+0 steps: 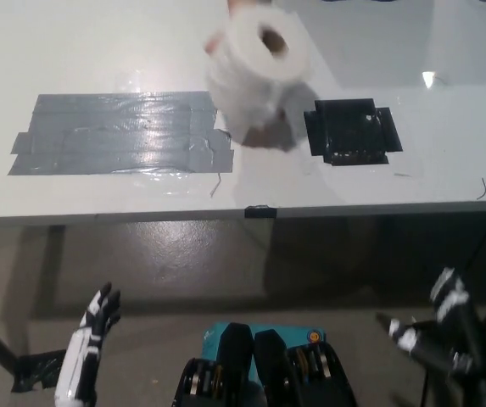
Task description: A person hands over a roll of toilet paper to the robot , and the robot inserts its right thumb into the hole in the centre to grab the roll, and then places it on the balck area on the desk.
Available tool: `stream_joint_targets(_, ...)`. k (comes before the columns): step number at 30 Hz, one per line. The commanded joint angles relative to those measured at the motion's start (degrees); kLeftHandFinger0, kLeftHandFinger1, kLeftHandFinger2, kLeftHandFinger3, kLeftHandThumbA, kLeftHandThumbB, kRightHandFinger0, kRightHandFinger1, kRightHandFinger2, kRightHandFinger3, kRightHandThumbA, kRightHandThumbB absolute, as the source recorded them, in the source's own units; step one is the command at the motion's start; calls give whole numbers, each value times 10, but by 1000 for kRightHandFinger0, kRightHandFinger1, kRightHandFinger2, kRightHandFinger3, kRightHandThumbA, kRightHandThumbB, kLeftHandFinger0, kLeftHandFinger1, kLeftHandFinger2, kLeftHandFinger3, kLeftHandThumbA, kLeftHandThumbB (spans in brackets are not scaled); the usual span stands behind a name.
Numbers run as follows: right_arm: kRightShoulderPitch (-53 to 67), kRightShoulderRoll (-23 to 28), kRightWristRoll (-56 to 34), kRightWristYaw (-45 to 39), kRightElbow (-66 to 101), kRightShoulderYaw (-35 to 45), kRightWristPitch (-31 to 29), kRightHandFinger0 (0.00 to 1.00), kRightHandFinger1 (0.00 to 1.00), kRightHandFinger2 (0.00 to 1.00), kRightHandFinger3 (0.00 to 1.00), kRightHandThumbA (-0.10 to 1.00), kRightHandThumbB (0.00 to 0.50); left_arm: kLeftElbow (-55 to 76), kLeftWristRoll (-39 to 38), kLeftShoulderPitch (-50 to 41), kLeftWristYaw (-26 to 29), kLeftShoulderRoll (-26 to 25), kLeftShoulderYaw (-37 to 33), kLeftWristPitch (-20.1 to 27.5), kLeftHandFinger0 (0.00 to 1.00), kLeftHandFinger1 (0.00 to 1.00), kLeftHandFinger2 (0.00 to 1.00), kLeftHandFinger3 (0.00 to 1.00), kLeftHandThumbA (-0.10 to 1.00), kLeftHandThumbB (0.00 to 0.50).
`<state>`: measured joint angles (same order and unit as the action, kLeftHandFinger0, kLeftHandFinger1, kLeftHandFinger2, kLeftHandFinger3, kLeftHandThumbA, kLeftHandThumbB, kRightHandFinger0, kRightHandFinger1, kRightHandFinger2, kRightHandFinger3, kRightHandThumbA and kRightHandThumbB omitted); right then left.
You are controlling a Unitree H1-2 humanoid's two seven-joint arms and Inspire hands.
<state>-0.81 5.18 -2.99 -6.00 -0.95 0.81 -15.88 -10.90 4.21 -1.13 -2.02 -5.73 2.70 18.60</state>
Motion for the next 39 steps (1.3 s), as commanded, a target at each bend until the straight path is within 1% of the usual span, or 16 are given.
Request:
stream_joint_targets(1, -52, 13, -23, 5, 95, 14, 47, 1000, 1000, 1000, 1000, 851, 238, 23, 1, 21, 6, -6, 2, -12, 1000, 1000, 1000, 1000, 1000, 204)
stream_joint_targets(2, -74, 21, -20, 1, 109, 15, 55, 1000, 1000, 1000, 1000, 860, 213, 12, 1, 27, 9, -5, 2, 1, 1000, 1000, 1000, 1000, 1000, 177)
stream_joint_targets(6, -146, 49, -4, -8, 146, 15, 110, 1000, 1000, 1000, 1000, 922, 220, 11, 0, 34, 9, 0, 1, -12, 1000, 1000, 1000, 1000, 1000, 184)
stream_joint_targets(10, -236, 95, -45, -32, 178, 15, 208, 1000, 1000, 1000, 1000, 995, 262, 4, 2, 40, 8, 1, -1, -12, 1000, 1000, 1000, 1000, 1000, 162)
stream_joint_targets(11, -239, 97, -47, -32, 179, 14, 214, 1000, 1000, 1000, 1000, 996, 263, 4, 2, 41, 8, 0, -1, -12, 1000, 1000, 1000, 1000, 1000, 162)
stream_joint_targets(12, -280, 113, -65, -37, 181, 18, 263, 1000, 1000, 1000, 1000, 1000, 300, -5, 4, 43, 9, -1, -1, -9, 1000, 1000, 1000, 1000, 1000, 143)
stream_joint_targets(14, -328, 135, -74, -47, 164, 20, 302, 1000, 1000, 1000, 1000, 996, 324, -10, 6, 43, 11, -3, 0, -7, 1000, 1000, 1000, 1000, 1000, 146)
stream_joint_targets(15, -365, 150, -78, -57, 147, 19, 325, 1000, 1000, 1000, 1000, 994, 323, -12, 7, 43, 11, -3, 0, -7, 1000, 1000, 1000, 1000, 1000, 151)
stream_joint_targets(17, -417, 177, -79, -85, 106, 10, 346, 1000, 1000, 1000, 1000, 987, 270, -12, 12, 40, 11, -5, -2, -7, 1000, 1000, 1000, 1000, 1000, 153)
stream_joint_targets(19, -481, 194, -75, -110, 51, -5, 381, 1000, 1000, 1000, 1000, 903, 295, -16, 19, 39, 14, -5, -4, 0, 1000, 1000, 1000, 1000, 1000, 165)
stream_joint_targets(22, -568, 219, -45, -165, -50, -52, 394, 1000, 1000, 1000, 1000, 973, 299, -16, 20, 39, 11, -4, -7, -1, 1000, 1000, 1000, 1000, 1000, 170)
stream_joint_targets(24, -601, 216, -41, -176, -88, -64, 395, 1000, 1000, 1000, 1000, 928, 274, -17, 18, 38, 11, -3, -7, 1, 1000, 1000, 1000, 1000, 1000, 180)
stream_joint_targets(26, -633, 214, -32, -187, -127, -83, 405, 1000, 1000, 1000, 1000, 933, 288, -18, 19, 37, 11, -3, -8, 3, 1000, 1000, 1000, 1000, 1000, 186)
stream_joint_targets(28, -691, 211, 6, -201, -201, -122, 410, 1000, 1000, 1000, 1000, 978, 332, -18, 25, 36, 12, -4, -11, 2, 1000, 1000, 1000, 1000, 1000, 190)
stream_joint_targets(30, -716, 203, 13, -202, -242, -133, 409, 1000, 1000, 1000, 1000, 964, 332, -19, 25, 36, 10, -4, -12, 3, 1000, 1000, 1000, 1000, 1000, 190)
stream_joint_targets(39, -834, 142, 80, -178, -500, -210, 317, 1000, 1000, 1000, 1000, 952, 296, -18, 45, 33, 15, -3, -21, 3, 1000, 1000, 1000, 1000, 1000, 229)
